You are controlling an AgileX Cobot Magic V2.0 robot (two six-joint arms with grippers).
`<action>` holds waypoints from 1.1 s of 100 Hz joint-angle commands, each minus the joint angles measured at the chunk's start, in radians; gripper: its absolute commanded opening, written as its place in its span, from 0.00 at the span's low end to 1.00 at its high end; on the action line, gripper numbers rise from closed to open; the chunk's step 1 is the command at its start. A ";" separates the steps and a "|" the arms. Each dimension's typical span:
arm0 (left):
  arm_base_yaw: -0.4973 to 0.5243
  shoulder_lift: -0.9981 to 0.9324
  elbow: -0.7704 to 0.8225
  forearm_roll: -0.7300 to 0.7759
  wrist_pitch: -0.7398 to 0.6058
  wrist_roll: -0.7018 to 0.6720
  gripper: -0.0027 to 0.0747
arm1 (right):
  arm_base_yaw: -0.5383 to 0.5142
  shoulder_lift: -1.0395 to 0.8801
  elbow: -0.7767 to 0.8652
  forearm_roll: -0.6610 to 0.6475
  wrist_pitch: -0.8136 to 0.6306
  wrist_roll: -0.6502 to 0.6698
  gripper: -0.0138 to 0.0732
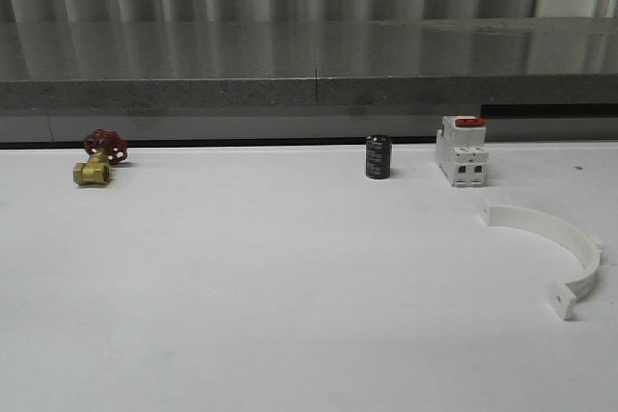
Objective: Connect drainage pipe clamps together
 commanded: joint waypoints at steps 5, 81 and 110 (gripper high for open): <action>-0.002 -0.027 0.045 0.001 -0.083 -0.008 0.01 | -0.008 -0.018 -0.016 -0.003 -0.078 -0.002 0.08; -0.002 0.331 -0.506 -0.028 0.386 -0.008 0.01 | -0.008 -0.018 -0.016 -0.003 -0.078 -0.002 0.08; -0.002 0.632 -0.794 -0.031 0.653 -0.008 0.01 | -0.008 -0.018 -0.016 -0.003 -0.078 -0.002 0.08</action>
